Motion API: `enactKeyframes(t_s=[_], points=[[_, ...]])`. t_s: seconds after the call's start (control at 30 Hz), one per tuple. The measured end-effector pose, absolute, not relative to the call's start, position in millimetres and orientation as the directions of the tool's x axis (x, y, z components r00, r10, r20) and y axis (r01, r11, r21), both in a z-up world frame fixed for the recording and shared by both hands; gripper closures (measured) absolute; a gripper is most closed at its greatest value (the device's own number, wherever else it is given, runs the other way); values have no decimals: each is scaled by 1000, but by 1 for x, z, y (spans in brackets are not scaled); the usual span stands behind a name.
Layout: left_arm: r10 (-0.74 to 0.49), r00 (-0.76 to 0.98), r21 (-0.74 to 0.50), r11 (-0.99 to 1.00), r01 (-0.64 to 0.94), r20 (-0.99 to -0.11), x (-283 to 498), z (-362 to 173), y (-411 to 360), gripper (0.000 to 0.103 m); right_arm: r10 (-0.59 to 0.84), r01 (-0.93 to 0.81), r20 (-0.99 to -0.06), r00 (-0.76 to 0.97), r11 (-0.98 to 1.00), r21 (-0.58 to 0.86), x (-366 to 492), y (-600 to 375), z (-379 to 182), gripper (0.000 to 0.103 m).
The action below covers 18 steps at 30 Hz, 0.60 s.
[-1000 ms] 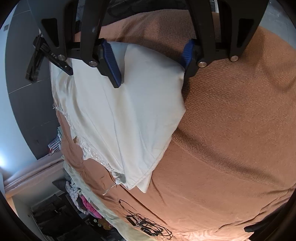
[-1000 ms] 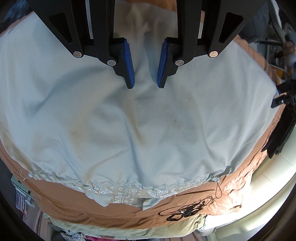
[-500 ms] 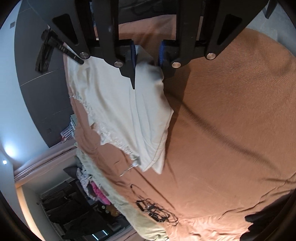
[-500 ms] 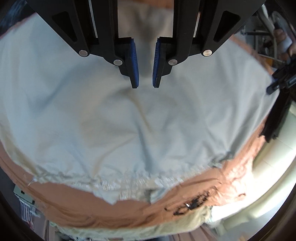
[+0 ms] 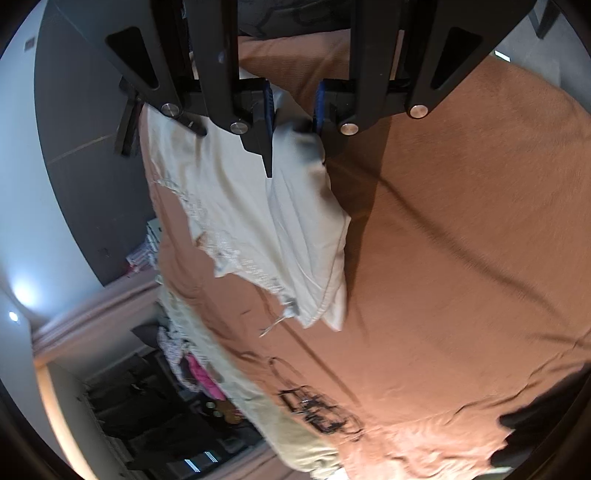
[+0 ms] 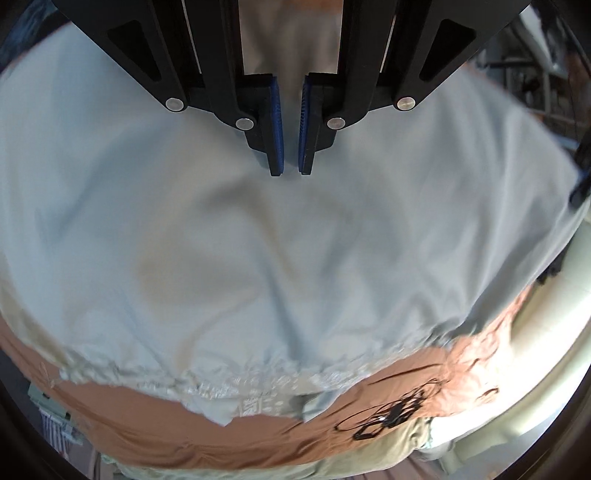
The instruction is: Fold large clothes
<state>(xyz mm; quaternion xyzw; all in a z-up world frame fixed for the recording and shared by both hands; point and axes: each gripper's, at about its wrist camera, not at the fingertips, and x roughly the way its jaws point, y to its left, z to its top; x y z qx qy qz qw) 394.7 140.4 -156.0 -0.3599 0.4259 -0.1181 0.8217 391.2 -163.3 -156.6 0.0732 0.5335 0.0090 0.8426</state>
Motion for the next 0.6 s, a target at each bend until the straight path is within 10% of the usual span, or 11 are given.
enactKeyframes(t_s=[0.6], points=[[-466,532,-662,701,-266,-707,396,-205,146,85,100,111,-899,426,981,161,524,-189,-165,103]])
